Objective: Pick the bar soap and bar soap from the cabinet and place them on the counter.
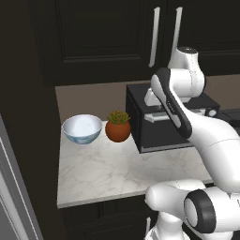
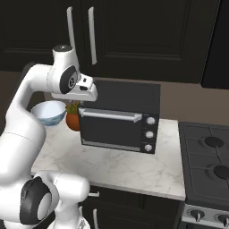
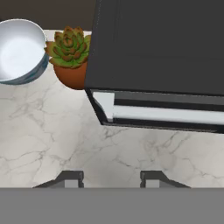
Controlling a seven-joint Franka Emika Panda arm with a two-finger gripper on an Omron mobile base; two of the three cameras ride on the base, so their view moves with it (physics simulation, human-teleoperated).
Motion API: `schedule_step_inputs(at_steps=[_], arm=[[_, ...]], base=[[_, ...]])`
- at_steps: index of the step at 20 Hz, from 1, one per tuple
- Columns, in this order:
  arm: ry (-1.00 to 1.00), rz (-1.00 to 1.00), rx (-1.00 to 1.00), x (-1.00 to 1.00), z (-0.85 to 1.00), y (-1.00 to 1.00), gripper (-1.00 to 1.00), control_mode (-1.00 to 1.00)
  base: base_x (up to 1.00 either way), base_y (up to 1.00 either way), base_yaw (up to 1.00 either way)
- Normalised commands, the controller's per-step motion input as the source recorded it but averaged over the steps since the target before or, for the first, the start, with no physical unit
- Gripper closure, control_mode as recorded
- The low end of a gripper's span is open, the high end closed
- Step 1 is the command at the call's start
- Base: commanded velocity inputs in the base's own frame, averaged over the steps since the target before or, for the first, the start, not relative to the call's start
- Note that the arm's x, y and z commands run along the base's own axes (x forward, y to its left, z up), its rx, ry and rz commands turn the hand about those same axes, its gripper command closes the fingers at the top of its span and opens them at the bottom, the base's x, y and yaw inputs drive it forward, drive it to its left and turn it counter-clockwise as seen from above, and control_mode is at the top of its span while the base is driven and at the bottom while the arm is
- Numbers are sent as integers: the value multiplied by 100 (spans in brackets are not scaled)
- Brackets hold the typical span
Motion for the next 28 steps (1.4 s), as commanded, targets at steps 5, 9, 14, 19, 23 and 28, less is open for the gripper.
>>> schedule_step_inputs(at_steps=[5, 9, 14, 19, 23, 28], arm=[[-4, 0, 0, -4, 0, 0, -100, -100], [-5, 0, 0, -3, 0, -1, -100, -100], [-3, 0, 0, 0, 0, -1, -100, -100], [0, 0, 0, 0, 0, 0, -100, -100], [0, 0, 0, 0, 0, 0, -100, -100], [-1, 0, 0, -3, 0, 0, -100, -100]], base=[[0, 0, 0], [0, 0, 0], [0, 0, 0], [0, 0, 0], [0, 0, 0], [0, 0, 0]])
